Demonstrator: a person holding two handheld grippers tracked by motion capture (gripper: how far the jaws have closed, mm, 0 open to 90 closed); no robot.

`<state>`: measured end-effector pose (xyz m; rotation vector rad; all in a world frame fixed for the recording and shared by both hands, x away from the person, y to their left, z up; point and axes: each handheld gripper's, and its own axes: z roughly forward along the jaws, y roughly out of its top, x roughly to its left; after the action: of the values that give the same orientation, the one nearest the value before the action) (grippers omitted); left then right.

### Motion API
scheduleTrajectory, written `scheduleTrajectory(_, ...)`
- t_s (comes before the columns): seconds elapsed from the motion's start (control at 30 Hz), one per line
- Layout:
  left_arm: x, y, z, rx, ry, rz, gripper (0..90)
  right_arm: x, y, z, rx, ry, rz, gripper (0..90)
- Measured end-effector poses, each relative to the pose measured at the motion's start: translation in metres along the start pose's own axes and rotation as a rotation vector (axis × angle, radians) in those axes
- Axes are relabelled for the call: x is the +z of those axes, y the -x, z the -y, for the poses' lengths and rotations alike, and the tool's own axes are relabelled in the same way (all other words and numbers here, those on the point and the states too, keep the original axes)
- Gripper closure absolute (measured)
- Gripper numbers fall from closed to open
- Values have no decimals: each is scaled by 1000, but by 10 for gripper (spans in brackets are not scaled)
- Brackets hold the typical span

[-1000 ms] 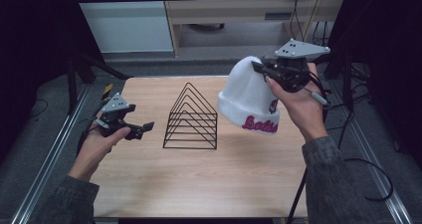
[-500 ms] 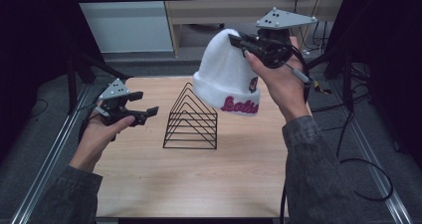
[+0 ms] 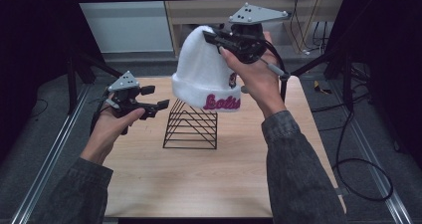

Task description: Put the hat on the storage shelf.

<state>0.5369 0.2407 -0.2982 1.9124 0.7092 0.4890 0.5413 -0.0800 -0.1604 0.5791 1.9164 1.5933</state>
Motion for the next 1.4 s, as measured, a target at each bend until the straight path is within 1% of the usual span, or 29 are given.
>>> scheduleTrajectory(0.07,0,-2,-2,-8,13,6,221,6,-4,-1,-1,3,-23,840)
scheduleTrajectory(0.2,2,-4,-2,-13,15,0,224,12,-9,0,0,3,-40,840)
scheduleTrajectory(0.27,3,-5,-2,-17,17,9,225,16,-12,0,1,1,-53,840)
scheduleTrajectory(0.3,5,-5,-2,-13,14,14,226,20,-16,0,-3,-3,-66,840)
scheduleTrajectory(0.33,5,-5,-2,-13,14,14,226,20,-16,0,-3,-3,-66,840)
scheduleTrajectory(0.43,8,-4,-1,-9,10,28,228,26,-24,-2,-18,-9,-95,840)
scheduleTrajectory(0.5,11,-4,-1,-16,3,37,239,27,-26,-2,-24,-13,-99,839)
scheduleTrajectory(0.53,11,-3,-1,-13,1,44,272,29,-27,-2,-26,-15,-102,839)
scheduleTrajectory(0.57,11,-2,-1,-3,-8,57,381,31,-28,-3,-30,-17,-107,840)
scheduleTrajectory(0.6,11,-2,-1,-3,-8,57,473,31,-28,-3,-32,-19,-108,839)
scheduleTrajectory(0.63,10,-1,-2,4,-15,61,473,31,-28,-3,-32,-19,-108,839)
scheduleTrajectory(0.67,10,-1,-2,11,-20,56,562,32,-28,-2,-34,-22,-107,839)
scheduleTrajectory(0.7,9,-1,-2,9,-24,55,657,33,-27,-2,-35,-27,-105,839)
scheduleTrajectory(0.87,7,3,-4,10,-18,36,695,33,-23,1,-39,-40,-89,839)
scheduleTrajectory(1.0,7,7,-6,24,-13,1,698,33,-17,5,-35,-56,-68,838)
scheduleTrajectory(1.07,9,6,-6,12,-13,-7,699,35,-12,7,-28,-67,-53,838)
scheduleTrajectory(1.13,10,6,-6,8,-11,-10,699,36,-11,8,-27,-70,-50,838)
scheduleTrajectory(1.17,11,5,-6,8,-13,-12,698,36,-10,9,-26,-74,-47,837)
scheduleTrajectory(1.27,11,4,-5,18,-23,-47,697,39,-7,14,-22,-88,-43,836)
scheduleTrajectory(1.4,12,2,-4,21,-36,-56,698,42,-6,19,-17,-98,-43,836)
